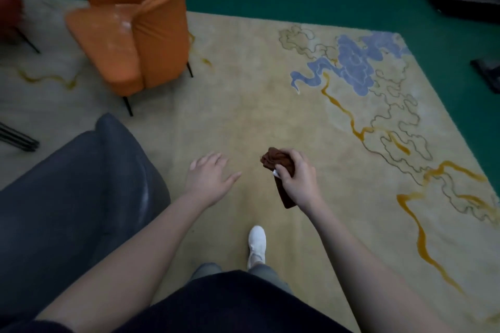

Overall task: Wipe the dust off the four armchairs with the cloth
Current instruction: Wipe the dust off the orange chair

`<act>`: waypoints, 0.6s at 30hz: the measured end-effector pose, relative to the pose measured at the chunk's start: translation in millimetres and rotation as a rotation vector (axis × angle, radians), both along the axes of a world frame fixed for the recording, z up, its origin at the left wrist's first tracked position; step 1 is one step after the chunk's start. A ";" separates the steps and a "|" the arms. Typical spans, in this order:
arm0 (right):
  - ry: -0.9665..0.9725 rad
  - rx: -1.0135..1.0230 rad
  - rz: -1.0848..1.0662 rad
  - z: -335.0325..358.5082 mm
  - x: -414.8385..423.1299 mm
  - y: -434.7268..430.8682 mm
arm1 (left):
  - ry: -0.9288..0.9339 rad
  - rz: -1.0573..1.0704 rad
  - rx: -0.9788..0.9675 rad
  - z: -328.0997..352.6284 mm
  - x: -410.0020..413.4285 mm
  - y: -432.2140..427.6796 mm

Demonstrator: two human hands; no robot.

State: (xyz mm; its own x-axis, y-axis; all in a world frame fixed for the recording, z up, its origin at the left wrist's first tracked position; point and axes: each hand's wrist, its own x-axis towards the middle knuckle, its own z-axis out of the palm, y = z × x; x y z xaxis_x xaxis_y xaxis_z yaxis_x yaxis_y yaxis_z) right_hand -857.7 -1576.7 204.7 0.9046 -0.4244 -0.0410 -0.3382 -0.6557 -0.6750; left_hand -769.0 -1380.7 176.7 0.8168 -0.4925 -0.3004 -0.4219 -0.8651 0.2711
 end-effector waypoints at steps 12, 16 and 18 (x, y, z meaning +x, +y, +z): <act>-0.032 0.041 0.281 5.3 132.5 -96.9 | -0.028 0.314 0.016 26.5 74.0 -73.0; -0.029 0.055 0.330 2.9 164.8 -105.3 | -0.022 0.366 -0.005 21.5 100.2 -82.7; -0.022 0.053 0.347 0.1 183.5 -108.0 | -0.015 0.394 -0.023 19.5 114.4 -84.8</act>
